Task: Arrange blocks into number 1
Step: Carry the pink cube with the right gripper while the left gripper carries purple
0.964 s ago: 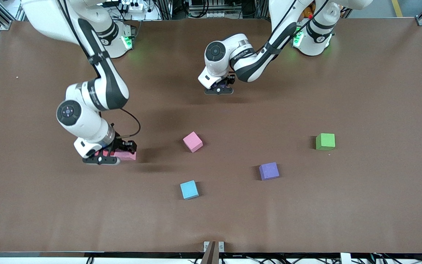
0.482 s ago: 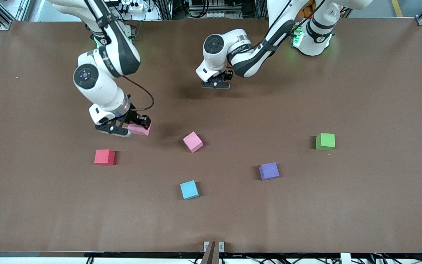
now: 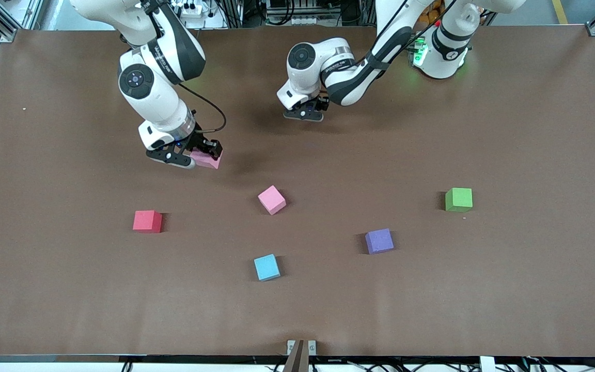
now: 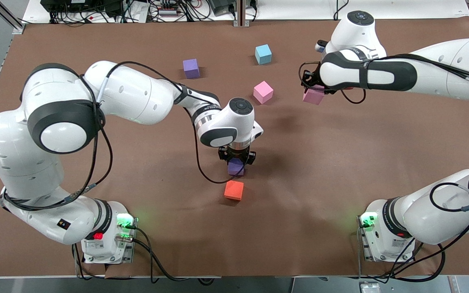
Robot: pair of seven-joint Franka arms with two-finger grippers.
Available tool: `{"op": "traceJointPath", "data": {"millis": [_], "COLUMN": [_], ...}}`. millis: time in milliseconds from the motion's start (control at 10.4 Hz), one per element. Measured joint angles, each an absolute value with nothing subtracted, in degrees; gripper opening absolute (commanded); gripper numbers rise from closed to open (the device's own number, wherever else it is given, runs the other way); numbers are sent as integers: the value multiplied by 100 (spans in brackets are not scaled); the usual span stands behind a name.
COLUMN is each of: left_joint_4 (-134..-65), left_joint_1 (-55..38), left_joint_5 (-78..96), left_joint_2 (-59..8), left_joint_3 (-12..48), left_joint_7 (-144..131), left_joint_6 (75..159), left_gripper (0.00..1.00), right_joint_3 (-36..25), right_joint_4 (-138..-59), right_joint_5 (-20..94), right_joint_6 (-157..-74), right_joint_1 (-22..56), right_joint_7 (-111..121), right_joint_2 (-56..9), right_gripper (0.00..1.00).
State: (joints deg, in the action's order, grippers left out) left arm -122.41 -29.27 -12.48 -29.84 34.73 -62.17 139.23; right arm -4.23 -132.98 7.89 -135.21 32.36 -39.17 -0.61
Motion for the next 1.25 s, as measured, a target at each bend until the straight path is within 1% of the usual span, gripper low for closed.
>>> {"op": "traceJointPath", "data": {"millis": [386, 1157, 1253], "left_joint_4": [-12312, -12533, -12536], "left_joint_1": [-2907, -2839, -2837], "left_joint_5": [-1249, -1249, -1249], "left_joint_2": [-2978, -2857, -2856], "left_joint_3": [3616, 3790, 3791], "left_joint_7": [-6219, -6222, -6234], "left_joint_6": [13976, 14033, 14038], "left_gripper": [0, 0, 32], "right_joint_3": [-406, -212, -205], "right_joint_4": [-13339, -13344, -13344], "right_joint_5": [789, 789, 789], "right_joint_6": [-13508, -13497, -13497], "right_joint_1": [3606, 3636, 3637], "right_joint_7": [-4193, -4198, -4198], "right_joint_2": [-41, -42, -42], "right_gripper": [45, 45, 45]}}
